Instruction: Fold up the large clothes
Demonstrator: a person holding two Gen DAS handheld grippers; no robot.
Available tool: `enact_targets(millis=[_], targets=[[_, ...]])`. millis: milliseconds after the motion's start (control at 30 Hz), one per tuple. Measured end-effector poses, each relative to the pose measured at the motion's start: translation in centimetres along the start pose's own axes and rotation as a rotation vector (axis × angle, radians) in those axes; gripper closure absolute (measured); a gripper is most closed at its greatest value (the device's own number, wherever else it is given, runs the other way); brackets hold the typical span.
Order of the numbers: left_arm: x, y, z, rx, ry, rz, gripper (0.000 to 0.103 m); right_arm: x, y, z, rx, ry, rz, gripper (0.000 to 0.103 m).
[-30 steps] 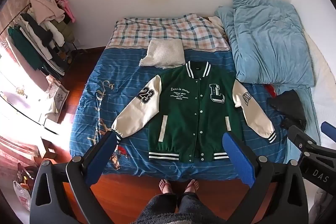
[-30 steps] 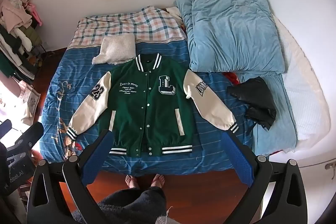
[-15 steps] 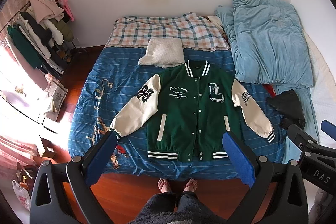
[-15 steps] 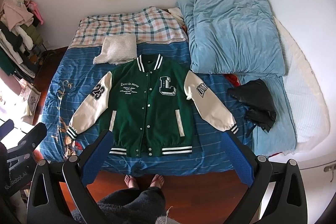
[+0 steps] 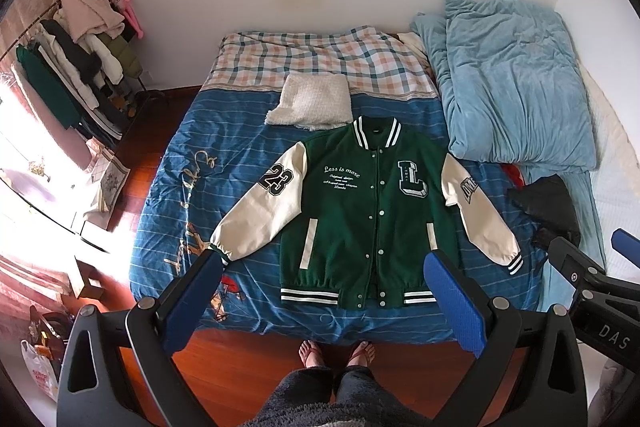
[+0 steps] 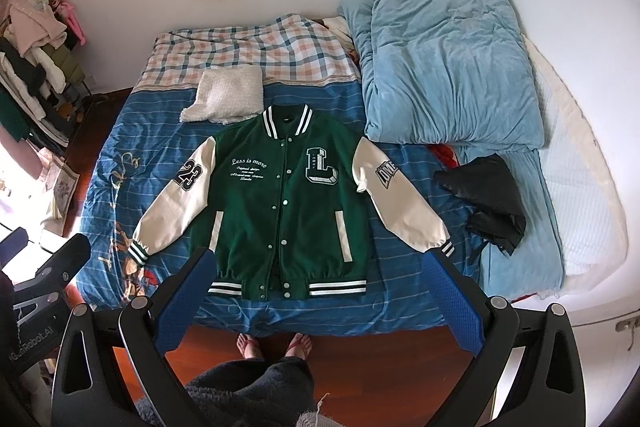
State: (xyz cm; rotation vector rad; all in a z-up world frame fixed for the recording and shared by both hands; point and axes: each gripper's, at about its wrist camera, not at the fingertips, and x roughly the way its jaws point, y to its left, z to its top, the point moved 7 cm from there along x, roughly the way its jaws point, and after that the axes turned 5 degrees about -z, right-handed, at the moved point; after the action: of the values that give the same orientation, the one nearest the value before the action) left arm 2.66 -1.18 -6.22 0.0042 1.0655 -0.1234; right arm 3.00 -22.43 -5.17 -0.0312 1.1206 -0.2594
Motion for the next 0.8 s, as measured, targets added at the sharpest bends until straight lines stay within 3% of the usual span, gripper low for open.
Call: enact_targets(millis=[400, 467, 800], targets=[[0.2, -1.5, 0.3, -0.003, -0.007, -0.009, 0.000, -0.4, 0.2, 1.2, -0.003, -0.003, -0.001, 0.000], [-0.3, 0.0, 0.5, -0.006, -0.007, -0.009, 0.000, -0.4, 0.3, 1.3, -0.003, -0.003, 0.000, 0.000], [-0.7, -0.3, 1.1, -0.006, -0.011, -0.016, 0.000, -0.5, 0.4, 1.2, -0.006, -0.005, -0.001, 0.000]])
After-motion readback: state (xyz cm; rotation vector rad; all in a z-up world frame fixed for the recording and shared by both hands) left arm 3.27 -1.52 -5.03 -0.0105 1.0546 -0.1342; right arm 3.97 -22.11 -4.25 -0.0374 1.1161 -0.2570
